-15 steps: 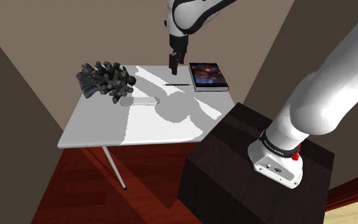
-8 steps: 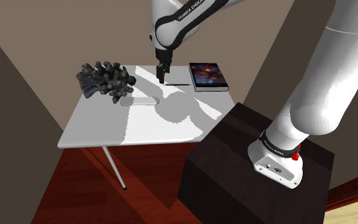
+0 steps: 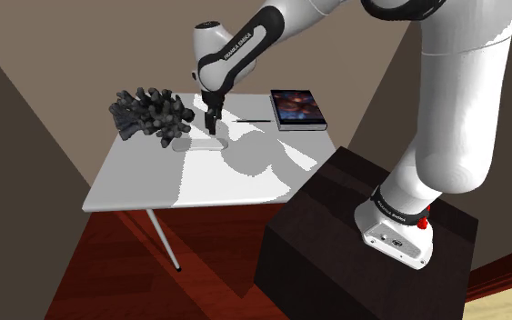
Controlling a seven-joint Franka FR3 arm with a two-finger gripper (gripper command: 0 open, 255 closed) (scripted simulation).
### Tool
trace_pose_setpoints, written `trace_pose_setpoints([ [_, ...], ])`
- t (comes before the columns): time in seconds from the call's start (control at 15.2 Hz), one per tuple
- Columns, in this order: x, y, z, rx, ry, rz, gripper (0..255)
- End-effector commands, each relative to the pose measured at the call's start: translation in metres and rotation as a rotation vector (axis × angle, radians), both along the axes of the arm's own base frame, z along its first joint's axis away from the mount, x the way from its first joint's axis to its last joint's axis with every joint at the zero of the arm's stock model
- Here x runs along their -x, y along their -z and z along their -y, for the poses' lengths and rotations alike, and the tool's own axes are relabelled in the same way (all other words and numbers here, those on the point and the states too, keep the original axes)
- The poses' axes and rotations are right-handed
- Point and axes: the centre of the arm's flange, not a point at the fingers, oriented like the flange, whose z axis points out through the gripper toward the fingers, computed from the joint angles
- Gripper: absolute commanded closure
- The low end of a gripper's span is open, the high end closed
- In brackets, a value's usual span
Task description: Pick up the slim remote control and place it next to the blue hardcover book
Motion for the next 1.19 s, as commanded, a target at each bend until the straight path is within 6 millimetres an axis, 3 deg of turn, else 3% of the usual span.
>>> trace_pose_setpoints([
  [0.0, -0.015, 0.018, -0.014, -0.007, -0.03, -0.001, 0],
  [0.2, -0.036, 0.045, -0.032, -0.018, -0.075, -0.003, 0],
  [0.73, -0.038, 0.087, -0.034, -0.018, -0.079, -0.003, 0],
  [1.12, -0.038, 0.087, -0.034, -0.018, -0.079, -0.003, 0],
])
